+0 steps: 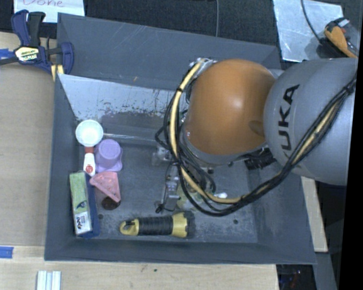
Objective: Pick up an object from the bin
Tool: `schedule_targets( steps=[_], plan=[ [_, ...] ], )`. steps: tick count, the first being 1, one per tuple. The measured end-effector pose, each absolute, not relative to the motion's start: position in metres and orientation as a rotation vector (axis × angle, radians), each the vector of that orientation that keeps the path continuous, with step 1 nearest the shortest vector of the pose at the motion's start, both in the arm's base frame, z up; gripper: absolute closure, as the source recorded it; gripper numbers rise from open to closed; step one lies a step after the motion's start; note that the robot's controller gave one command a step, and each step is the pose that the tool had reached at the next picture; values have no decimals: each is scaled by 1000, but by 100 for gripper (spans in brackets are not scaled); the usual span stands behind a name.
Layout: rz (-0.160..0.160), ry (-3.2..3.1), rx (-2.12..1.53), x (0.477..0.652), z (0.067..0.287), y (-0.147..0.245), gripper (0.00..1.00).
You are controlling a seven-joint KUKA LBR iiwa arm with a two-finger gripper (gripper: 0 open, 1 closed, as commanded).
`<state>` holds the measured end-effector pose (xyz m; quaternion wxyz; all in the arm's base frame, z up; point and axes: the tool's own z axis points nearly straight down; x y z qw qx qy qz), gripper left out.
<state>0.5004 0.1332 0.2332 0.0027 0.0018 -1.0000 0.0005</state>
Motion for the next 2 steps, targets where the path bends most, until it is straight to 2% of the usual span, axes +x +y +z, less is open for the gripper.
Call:
schedule_targets(
  steps=[1,2],
  plan=[
    [-1,-3144,-2,502,238,132,0],
    [-3,-3129,311,486,93,92,0]
  ],
)
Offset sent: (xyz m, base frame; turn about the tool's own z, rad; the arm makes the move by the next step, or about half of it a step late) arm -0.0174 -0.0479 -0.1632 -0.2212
